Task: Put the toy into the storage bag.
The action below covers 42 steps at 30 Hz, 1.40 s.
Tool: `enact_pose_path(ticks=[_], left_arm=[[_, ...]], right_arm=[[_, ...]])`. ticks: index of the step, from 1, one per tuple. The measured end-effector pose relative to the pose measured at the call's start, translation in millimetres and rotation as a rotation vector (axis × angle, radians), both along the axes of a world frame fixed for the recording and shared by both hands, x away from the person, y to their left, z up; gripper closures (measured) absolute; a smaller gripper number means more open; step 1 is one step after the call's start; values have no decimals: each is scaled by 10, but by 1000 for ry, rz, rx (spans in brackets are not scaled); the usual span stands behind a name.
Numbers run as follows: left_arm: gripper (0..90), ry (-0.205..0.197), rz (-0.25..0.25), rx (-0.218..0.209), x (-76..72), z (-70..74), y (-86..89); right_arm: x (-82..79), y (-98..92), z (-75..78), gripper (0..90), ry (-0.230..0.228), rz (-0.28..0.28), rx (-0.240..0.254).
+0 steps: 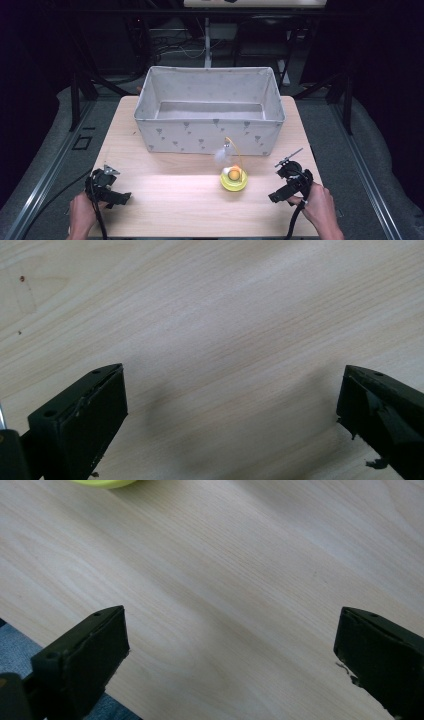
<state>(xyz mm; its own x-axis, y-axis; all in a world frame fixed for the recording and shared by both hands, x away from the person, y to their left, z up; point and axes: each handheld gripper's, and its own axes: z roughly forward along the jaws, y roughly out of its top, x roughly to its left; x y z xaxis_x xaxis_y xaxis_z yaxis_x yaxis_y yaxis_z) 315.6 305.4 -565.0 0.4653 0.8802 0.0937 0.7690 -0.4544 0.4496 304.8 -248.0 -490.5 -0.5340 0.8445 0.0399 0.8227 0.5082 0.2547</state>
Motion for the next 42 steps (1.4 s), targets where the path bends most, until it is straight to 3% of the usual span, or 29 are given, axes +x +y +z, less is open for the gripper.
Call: enact_pose_path(ticks=[4, 6, 13, 29, 42], left_arm=[[0, -6, -9, 5, 1, 1, -24], [0, -5, -8, 3, -2, 3, -26], [0, -2, -16, 4, 0, 3, -28], [0, -1, -28, -4, 3, 4, -67], [0, 4, -42, -2, 17, -2, -82]], right_arm=[[-22, 60, 57, 0, -10, 10, 33], [-22, 92, 101, 0, -3, 30, 22], [-24, 261, 198, 11, -3, 73, 56], [138, 724, 482, 0, -15, 215, 32], [351, 933, 672, 194, -31, 252, 38]])
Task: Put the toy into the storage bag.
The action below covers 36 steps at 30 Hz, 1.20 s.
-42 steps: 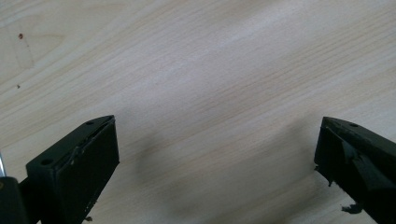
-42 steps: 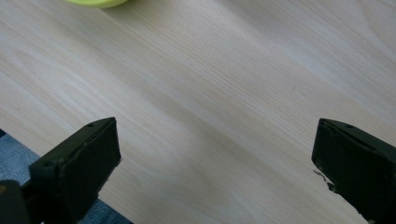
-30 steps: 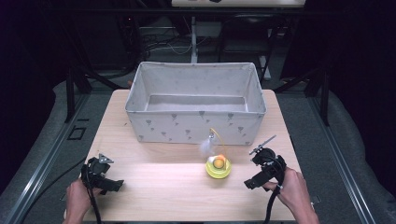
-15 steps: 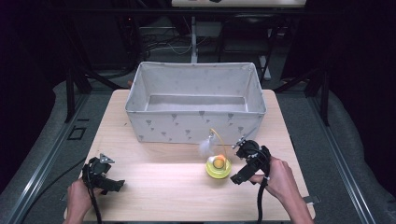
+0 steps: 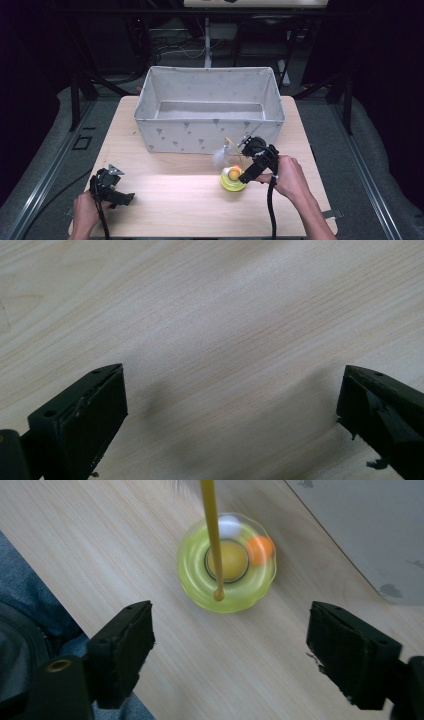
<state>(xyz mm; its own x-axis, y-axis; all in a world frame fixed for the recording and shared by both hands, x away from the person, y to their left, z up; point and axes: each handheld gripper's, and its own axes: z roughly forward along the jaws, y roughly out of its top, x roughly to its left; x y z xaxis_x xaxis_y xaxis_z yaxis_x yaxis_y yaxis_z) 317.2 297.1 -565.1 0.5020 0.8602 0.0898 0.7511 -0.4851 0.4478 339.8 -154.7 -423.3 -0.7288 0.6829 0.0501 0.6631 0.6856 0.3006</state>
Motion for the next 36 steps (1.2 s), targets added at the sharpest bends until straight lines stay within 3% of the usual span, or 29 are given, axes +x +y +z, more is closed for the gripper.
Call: enact_pose_path(ticks=[8, 12, 30, 36], left_arm=[[0, 6, -4, 0, 4, -7, -11], [0, 9, -10, 3, 11, -12, -13], [1, 14, -17, 10, 14, -14, -22], [1, 15, -18, 10, 14, -13, -22]], right_arm=[[88, 121, 112, 314, -20, 32, -20], [114, 180, 136, 438, -22, 53, -35], [171, 261, 128, 713, -26, 69, -52], [176, 305, 112, 842, -26, 88, -54]])
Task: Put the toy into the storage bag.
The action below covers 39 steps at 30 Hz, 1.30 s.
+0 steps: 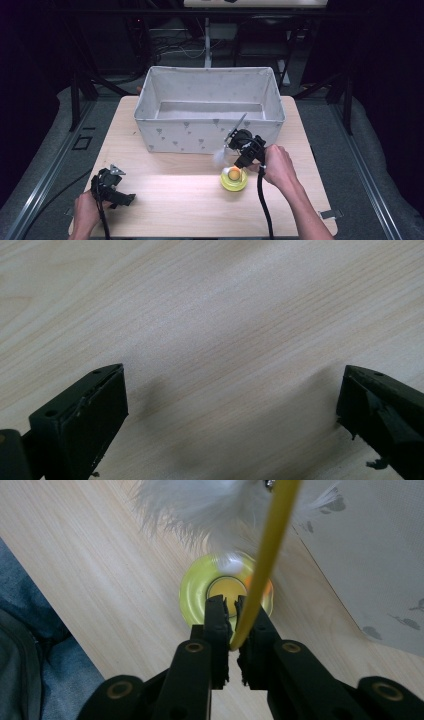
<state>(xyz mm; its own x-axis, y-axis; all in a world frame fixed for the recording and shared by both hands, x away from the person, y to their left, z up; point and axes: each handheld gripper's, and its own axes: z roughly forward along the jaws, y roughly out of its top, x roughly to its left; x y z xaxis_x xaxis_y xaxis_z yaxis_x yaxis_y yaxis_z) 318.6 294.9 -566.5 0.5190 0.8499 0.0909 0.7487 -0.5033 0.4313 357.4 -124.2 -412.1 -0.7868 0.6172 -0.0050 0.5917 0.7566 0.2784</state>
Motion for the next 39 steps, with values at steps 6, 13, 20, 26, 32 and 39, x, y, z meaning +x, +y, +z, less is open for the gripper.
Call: enact_pose_path(ticks=[6, 13, 20, 26, 32, 39], left_arm=[[1, 1, -2, -1, 3, -3, -1], [1, 2, -2, -1, 3, -2, -1], [1, 1, -3, 0, 3, -2, -3], [1, -2, -6, 2, 1, 0, -6], [1, 1, -8, 1, 1, 0, -13], [1, 1, -11, 2, 0, 3, -21]], right_arm=[[18, 25, -14, 872, 20, 19, -25], [22, 32, -4, 876, 24, 25, -37], [37, 55, 21, 878, 30, 42, -54], [51, 66, 49, 877, 50, 52, -67], [64, 38, 127, 877, 63, 66, -74], [80, 37, 193, 877, 70, 71, -78]])
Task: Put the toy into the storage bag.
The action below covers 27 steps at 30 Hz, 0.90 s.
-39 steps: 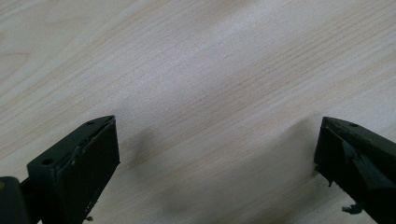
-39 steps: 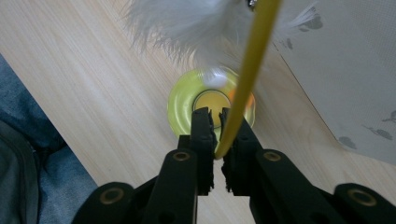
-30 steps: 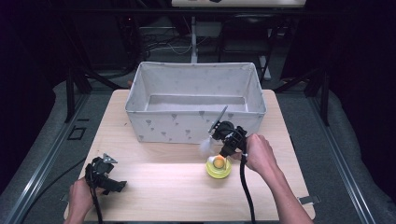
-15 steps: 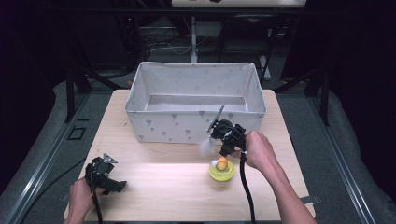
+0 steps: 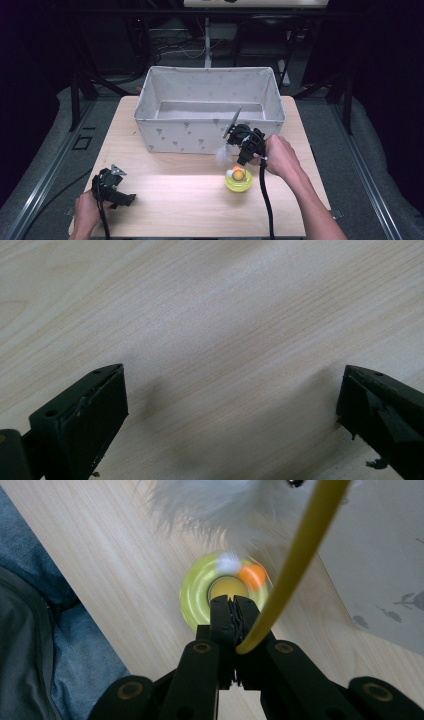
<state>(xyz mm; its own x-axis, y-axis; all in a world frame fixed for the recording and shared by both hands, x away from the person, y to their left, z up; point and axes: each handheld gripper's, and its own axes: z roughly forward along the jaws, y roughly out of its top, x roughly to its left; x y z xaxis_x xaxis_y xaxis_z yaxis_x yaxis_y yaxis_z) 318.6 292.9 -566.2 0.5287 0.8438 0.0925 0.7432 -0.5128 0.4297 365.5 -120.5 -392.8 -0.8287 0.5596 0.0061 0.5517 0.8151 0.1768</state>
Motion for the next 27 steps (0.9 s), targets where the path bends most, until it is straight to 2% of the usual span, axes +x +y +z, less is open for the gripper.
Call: enact_pose_path(ticks=[7, 27], left_arm=[[1, 0, 1, 2, 2, -2, -2], [1, -5, -2, 4, 4, -1, -4]], right_arm=[[26, -23, 73, 876, 12, 4, -12], [69, -31, 341, 876, -4, 9, -20]])
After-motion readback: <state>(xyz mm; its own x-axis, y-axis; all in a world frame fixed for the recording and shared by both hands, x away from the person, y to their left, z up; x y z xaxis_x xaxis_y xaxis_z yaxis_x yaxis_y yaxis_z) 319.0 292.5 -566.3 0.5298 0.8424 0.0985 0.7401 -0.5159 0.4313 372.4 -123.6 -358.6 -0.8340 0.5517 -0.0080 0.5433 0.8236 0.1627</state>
